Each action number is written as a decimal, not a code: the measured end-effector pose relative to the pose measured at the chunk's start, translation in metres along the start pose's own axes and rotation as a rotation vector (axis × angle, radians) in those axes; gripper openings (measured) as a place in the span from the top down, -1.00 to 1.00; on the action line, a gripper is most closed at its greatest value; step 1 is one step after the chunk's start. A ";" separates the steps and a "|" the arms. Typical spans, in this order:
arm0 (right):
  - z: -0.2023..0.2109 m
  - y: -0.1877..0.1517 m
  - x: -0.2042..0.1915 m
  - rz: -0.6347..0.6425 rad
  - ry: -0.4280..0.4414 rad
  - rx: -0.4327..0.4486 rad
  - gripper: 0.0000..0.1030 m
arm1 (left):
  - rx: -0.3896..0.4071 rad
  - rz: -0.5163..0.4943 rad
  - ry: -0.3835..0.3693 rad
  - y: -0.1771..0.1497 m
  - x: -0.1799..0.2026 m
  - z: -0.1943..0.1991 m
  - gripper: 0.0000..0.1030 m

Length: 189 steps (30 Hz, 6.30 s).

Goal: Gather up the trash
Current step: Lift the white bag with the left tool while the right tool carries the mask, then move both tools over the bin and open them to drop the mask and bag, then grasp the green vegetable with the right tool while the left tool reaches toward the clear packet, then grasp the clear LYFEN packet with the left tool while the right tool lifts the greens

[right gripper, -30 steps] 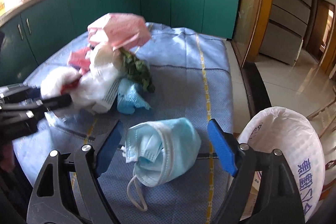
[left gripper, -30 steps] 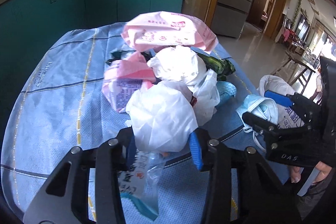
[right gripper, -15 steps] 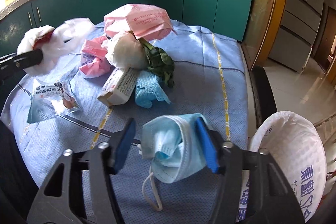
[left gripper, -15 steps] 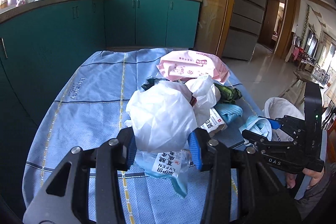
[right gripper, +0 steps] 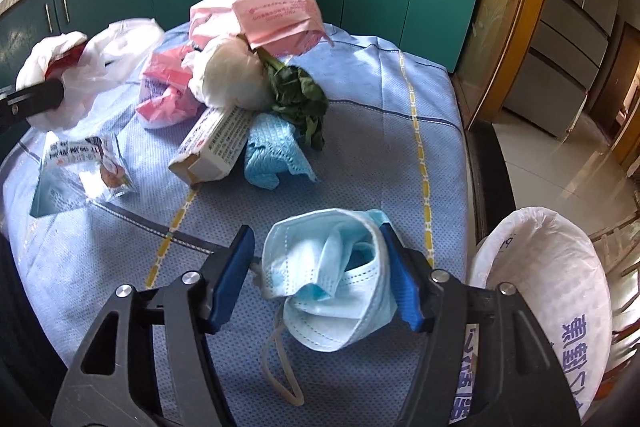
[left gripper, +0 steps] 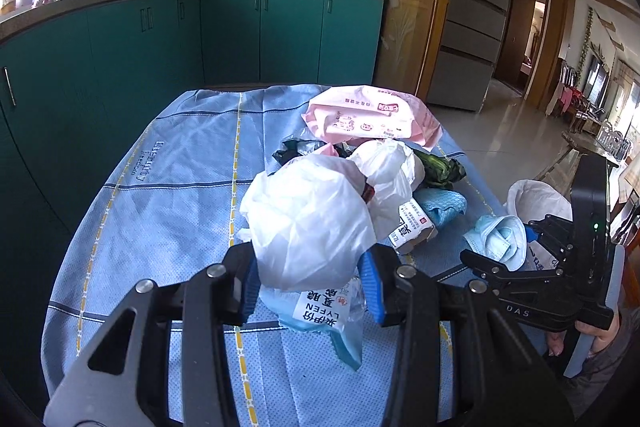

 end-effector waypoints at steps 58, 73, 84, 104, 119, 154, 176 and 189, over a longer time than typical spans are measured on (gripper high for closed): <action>0.074 0.057 0.050 -0.213 -0.020 0.381 0.36 | 0.035 -0.056 0.015 0.003 0.014 0.016 0.17; 0.084 0.001 0.173 -0.518 -0.464 0.259 0.35 | -0.002 -0.102 -0.214 0.009 0.104 -0.002 0.17; 0.133 -0.059 0.249 -0.851 -0.646 0.315 -0.48 | -0.119 -0.252 -0.505 -0.026 0.267 -0.040 0.17; 0.073 0.002 0.177 -0.583 -0.363 0.296 -0.73 | 0.000 -0.200 -0.119 -0.013 0.129 -0.029 -0.76; -0.033 0.081 0.007 -0.349 0.063 0.146 -0.52 | -0.100 -0.028 0.097 -0.028 -0.018 -0.019 -0.78; -0.016 0.058 0.010 -0.255 0.090 0.132 -0.45 | -0.102 0.027 0.130 -0.043 -0.038 -0.006 -0.80; -0.029 0.042 -0.012 -0.164 0.157 0.055 0.74 | -0.093 0.009 0.046 -0.043 -0.019 -0.001 -0.88; 0.028 0.052 0.018 -0.263 0.257 0.214 0.79 | -0.147 -0.020 0.034 -0.061 -0.007 -0.014 -0.88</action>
Point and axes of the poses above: each gripper's, at about its wrist camera, not at the fingertips, and z roughly against the way its jaws point, x to its right, y to its top, the point moved 9 cm from there along -z, roughly the way its jaws point, and after that the axes turned 11 degrees about x, right-handed, at the moved point
